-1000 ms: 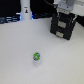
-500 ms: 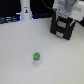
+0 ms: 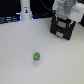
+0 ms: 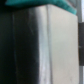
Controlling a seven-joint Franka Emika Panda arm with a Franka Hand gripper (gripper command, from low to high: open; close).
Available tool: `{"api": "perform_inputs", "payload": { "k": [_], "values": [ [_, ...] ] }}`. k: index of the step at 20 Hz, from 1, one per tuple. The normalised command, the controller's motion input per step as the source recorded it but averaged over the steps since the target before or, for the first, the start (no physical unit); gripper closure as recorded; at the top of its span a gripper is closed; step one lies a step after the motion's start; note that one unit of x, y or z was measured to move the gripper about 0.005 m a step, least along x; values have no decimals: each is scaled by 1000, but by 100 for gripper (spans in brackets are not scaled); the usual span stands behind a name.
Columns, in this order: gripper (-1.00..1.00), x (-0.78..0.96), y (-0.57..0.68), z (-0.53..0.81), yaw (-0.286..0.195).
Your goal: Open the kcup holder, insert the kcup into the holder, and close the kcup holder
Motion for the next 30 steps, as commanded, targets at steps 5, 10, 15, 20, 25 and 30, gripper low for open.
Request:
{"api": "perform_inputs", "payload": {
  "k": [5, 10, 15, 20, 25, 30],
  "values": [
    [100, 214, -17, 2, -21],
    [100, 469, -64, 85, -45],
    [100, 569, -367, 106, -58],
    [100, 929, -121, 216, -66],
    [100, 936, -114, 150, -72],
    [100, 947, -210, 163, -78]
  ]
}}
